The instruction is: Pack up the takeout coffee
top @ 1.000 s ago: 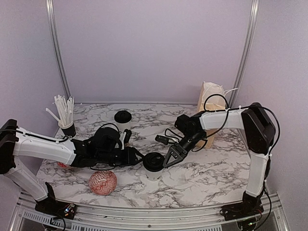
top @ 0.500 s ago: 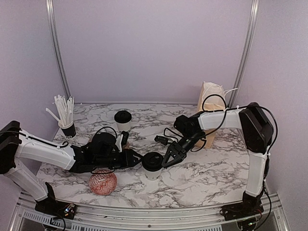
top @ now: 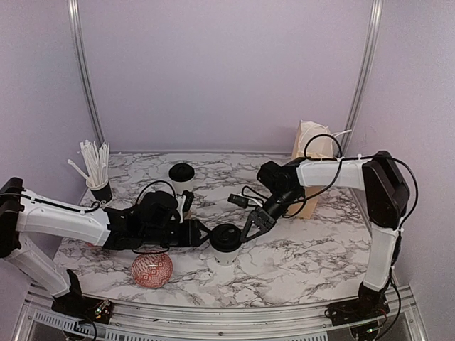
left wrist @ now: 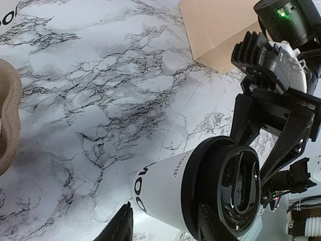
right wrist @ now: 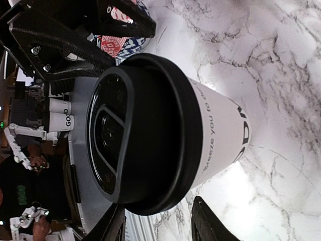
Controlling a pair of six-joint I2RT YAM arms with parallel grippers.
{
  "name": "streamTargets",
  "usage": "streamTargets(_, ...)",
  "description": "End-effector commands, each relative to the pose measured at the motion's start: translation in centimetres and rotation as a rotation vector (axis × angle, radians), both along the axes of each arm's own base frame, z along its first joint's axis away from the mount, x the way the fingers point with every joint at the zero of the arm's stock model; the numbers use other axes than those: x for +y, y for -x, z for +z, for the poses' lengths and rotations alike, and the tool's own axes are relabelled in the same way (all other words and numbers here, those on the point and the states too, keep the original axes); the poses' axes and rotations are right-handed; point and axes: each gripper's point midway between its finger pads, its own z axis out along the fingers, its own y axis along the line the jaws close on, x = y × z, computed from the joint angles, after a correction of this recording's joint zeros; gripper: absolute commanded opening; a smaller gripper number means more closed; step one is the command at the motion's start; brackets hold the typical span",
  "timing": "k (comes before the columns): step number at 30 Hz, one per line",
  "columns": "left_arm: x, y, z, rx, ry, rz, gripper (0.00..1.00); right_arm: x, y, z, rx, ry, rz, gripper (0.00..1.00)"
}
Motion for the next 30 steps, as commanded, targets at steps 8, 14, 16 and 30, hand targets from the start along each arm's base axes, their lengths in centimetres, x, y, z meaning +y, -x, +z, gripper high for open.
streamTargets(8, 1.6, -0.9, 8.1, -0.289, -0.218, -0.100, 0.89, -1.2, -2.4, 7.8, -0.360, -0.081, 0.040, 0.51)
streamTargets(14, 3.4, -2.8, 14.6, -0.517, -0.316, -0.071, 0.99, -3.0, -3.3, 12.6, -0.485, -0.169, 0.022, 0.52)
streamTargets(16, 4.2, -3.7, 17.5, -0.604, -0.355, -0.037, 0.99, -3.4, -3.7, 14.6, -0.563, -0.194, 0.016, 0.53)
streamTargets(30, 11.4, -9.6, 31.7, -1.062, -0.675, 0.444, 0.99, -3.0, -4.6, 21.8, -1.038, -0.370, 0.029, 0.99)
